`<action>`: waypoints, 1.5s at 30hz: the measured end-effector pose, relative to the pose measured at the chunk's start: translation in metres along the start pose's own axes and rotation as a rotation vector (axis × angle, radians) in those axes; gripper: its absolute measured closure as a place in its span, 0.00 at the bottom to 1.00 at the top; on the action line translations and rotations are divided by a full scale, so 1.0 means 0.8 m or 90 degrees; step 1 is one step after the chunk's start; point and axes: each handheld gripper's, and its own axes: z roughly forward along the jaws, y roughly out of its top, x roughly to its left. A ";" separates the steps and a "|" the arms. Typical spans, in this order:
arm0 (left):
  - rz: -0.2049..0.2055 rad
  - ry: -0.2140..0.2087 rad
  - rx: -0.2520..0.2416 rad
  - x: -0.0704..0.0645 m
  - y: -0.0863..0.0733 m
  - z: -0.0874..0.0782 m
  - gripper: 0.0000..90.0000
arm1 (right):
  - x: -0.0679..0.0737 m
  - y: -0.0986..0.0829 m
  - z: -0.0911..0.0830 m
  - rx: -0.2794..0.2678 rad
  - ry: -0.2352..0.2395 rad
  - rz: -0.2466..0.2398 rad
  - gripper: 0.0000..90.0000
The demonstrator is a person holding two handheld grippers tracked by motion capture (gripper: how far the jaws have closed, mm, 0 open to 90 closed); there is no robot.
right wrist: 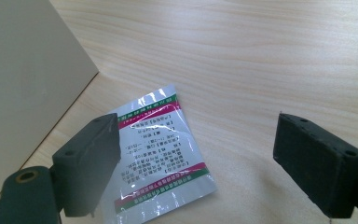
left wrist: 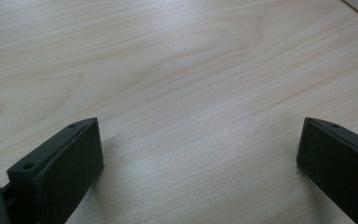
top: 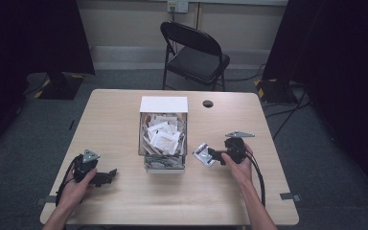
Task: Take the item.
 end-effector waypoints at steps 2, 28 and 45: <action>0.001 0.001 0.001 0.000 0.000 0.000 0.00 | -0.001 0.000 -0.005 -0.006 0.014 0.012 0.16; 0.001 0.000 0.001 0.000 0.000 0.000 0.00 | -0.004 0.002 -0.089 -0.039 -0.011 0.011 0.16; 0.001 0.001 0.003 0.000 0.000 -0.001 0.00 | -0.029 -0.042 -0.129 -0.032 -0.050 0.039 0.16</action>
